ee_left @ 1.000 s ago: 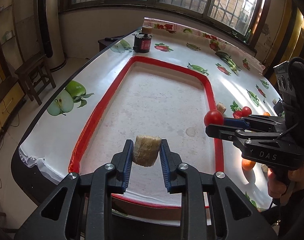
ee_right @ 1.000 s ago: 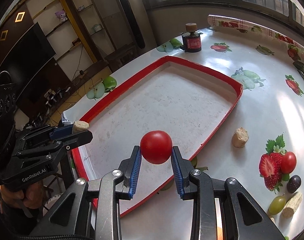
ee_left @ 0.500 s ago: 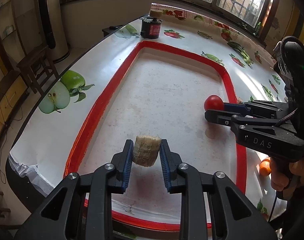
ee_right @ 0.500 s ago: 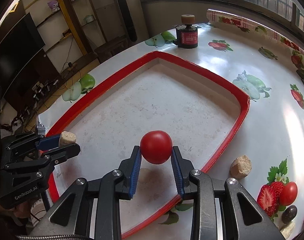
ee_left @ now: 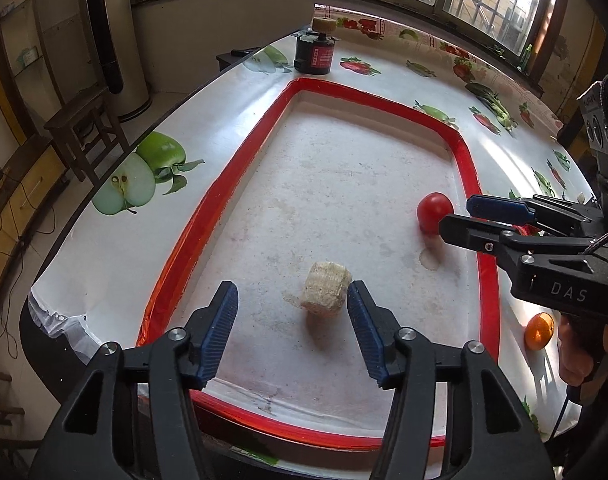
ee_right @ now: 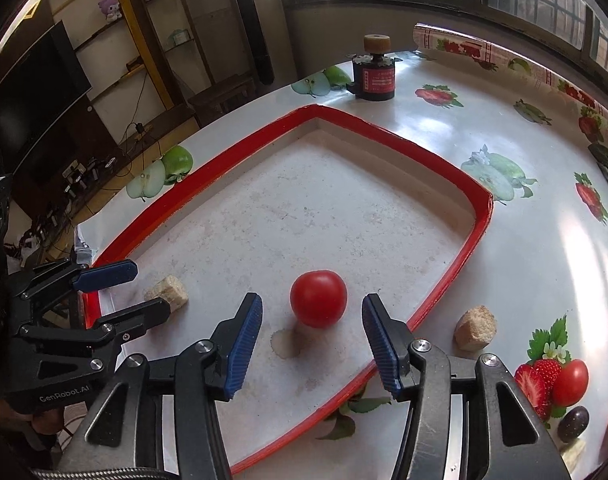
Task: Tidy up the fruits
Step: 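Open the right tool releasing the tomato while the left tool releases the cork piece into the tray, then move both open tools back toward the remaining items on the table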
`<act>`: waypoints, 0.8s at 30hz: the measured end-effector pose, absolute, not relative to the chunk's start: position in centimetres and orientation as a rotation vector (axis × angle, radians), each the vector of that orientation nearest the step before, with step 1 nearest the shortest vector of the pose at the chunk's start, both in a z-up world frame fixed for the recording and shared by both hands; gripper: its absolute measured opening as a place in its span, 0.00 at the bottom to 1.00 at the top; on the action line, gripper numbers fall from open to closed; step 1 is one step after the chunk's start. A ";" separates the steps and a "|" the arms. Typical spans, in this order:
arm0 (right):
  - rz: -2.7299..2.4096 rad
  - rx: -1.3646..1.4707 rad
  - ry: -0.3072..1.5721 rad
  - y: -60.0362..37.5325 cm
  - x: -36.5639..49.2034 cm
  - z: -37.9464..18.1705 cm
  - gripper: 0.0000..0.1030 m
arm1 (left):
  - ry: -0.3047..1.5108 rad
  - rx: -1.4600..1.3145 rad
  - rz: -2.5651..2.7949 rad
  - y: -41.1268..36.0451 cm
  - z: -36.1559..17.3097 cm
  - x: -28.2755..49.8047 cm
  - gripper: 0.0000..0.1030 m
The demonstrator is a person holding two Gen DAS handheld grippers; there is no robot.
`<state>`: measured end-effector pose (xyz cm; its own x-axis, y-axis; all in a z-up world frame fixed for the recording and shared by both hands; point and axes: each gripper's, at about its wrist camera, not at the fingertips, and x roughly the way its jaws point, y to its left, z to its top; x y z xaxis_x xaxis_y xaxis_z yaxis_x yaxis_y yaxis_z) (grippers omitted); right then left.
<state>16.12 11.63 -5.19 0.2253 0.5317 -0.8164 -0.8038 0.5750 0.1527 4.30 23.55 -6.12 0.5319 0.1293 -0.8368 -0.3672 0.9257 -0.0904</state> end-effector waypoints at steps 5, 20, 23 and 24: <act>0.945 -0.285 0.944 9.3 15.6 -3.3 0.52 | 0.948 -0.257 0.299 22.8 -5.2 3.8 0.54; 0.894 -0.221 0.901 1.7 12.9 -0.8 0.54 | 0.914 -0.234 0.257 19.1 -3.3 2.4 0.54; 0.879 -0.207 0.894 0.2 12.6 -0.5 0.55 | 0.907 -0.225 0.249 18.4 -2.9 2.2 0.54; 0.875 -0.203 0.891 -0.3 12.5 -0.4 0.55 | 0.905 -0.221 0.246 18.2 -2.7 2.1 0.54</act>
